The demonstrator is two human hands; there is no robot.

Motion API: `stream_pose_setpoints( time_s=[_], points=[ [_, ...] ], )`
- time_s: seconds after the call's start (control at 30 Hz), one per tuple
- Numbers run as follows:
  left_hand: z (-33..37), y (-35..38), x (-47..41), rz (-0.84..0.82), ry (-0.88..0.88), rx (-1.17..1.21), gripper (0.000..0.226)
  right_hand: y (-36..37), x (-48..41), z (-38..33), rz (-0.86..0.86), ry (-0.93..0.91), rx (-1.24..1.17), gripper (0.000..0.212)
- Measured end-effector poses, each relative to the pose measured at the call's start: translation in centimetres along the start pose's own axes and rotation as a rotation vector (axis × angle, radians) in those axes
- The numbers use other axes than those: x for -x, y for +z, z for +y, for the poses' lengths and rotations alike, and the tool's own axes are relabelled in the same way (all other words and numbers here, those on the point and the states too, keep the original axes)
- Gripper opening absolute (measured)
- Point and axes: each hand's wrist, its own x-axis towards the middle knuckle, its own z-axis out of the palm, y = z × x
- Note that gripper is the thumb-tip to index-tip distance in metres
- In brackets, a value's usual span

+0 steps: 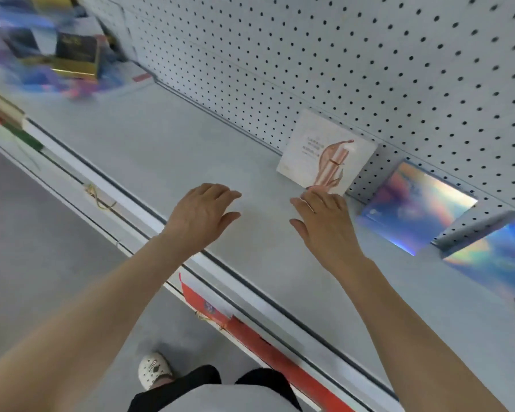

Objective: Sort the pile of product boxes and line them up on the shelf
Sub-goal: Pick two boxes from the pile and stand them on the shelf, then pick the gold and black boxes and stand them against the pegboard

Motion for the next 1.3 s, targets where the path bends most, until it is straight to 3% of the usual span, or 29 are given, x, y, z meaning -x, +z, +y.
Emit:
stream_pose_setpoints(
  time_s=[0.33,0.47,0.57,1.07,1.13,1.3],
  points=[
    [-18.7,-6.5,13.6,0.089,-0.246,-0.047,0.03,3.5,-11.3,-21.9,-0.057,-0.053,-0.3,0.036],
    [-25.6,-8.8,16.5,0.05,-0.345,-0.074,0.043,4.4,-16.8,-28.6,-0.057,-0.101,-0.335,0.035],
    [-30.3,-9.7,17.4,0.071,-0.412,-0.074,0.034,5.3,-20.7,-31.9,-0.077,-0.147,-0.349,0.035],
    [-52.3,-12.5,7.0,0.151,-0.447,-0.101,0.028,9.7,-48.5,-36.2,-0.003,-0.087,-0.362,0.033],
    [-54.7,-12.8,5.3,0.141,-0.444,-0.089,0.03,10.1,-53.0,-36.1,-0.037,-0.007,-0.368,0.037],
    [-60.3,-13.1,1.5,0.09,-0.373,-0.067,0.031,12.4,-60.5,-36.4,-0.198,0.337,-0.382,0.07]
  ],
)
